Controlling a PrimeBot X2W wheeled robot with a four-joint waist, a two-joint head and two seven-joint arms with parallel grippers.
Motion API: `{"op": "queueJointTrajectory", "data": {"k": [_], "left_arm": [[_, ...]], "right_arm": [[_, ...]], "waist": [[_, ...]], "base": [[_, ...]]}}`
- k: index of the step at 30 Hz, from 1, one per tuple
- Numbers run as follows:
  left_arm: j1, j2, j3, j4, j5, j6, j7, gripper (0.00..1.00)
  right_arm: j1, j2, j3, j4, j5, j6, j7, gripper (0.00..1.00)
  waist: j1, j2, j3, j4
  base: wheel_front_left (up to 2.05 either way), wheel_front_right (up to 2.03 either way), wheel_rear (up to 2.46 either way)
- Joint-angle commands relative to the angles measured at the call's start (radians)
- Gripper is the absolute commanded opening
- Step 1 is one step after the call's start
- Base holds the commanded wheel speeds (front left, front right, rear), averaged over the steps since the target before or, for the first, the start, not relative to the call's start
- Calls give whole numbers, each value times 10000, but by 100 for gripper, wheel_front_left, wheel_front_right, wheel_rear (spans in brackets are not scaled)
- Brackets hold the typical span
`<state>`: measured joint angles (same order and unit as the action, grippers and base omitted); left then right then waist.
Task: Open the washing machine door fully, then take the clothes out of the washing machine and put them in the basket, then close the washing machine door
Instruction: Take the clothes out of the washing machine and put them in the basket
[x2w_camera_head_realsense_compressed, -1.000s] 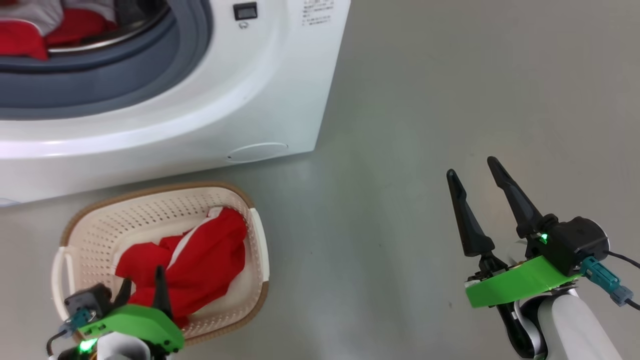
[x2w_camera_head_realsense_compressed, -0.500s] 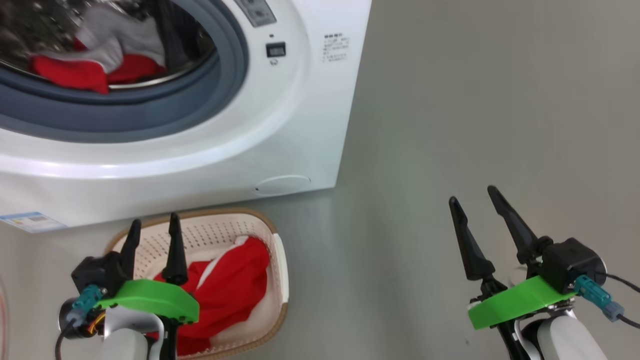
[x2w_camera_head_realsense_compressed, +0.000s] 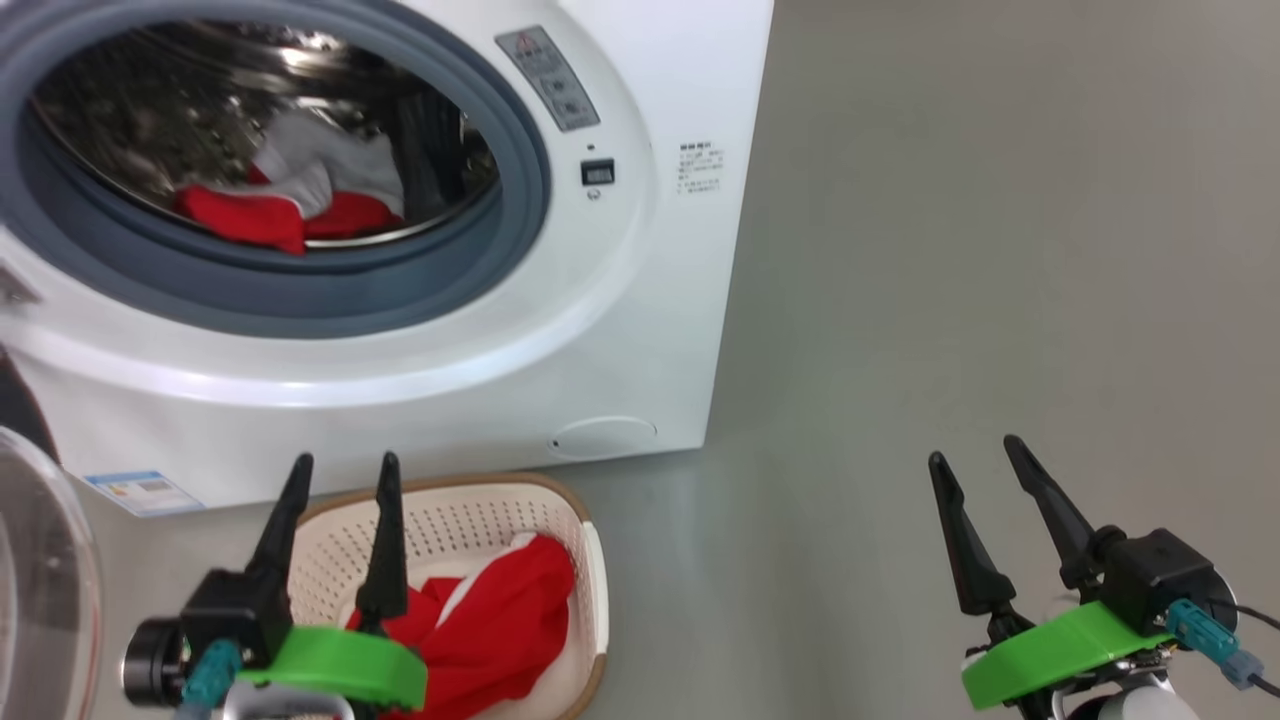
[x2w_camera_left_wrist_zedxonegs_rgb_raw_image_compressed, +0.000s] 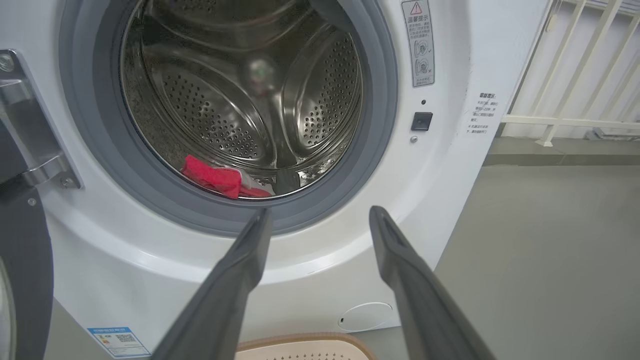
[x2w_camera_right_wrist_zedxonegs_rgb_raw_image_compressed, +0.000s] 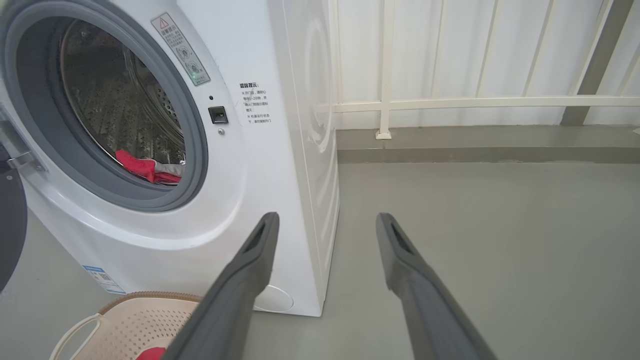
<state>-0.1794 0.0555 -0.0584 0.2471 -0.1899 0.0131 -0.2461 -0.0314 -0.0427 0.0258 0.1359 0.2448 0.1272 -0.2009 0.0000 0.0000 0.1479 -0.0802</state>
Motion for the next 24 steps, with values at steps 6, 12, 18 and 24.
{"op": "queueJointTrajectory", "data": {"k": [6, 12, 18, 24], "left_arm": [[891, 275, 209, -1179, 144, 266, 451, 100], [1732, 249, 63, -1830, 144, 442, 764, 100], [2218, 213, -58, -2124, 76, 556, 912, 100], [2534, 185, -166, -2328, 58, 691, 1041, 100]], "right_arm": [[245, -75, 170, -341, -167, 35, 159, 100], [533, -75, 156, -451, -222, 35, 273, 100], [772, -75, 134, -556, -269, 35, 389, 100], [920, -75, 81, -643, -269, 35, 466, 100]], "waist": [[0, 0, -729, 175], [0, 0, -1053, 248], [0, 0, -1320, 313], [0, 0, -1470, 332]], "base": [[0, 0, 0], [0, 0, 0], [0, 0, 0], [0, 0, 0]]}}
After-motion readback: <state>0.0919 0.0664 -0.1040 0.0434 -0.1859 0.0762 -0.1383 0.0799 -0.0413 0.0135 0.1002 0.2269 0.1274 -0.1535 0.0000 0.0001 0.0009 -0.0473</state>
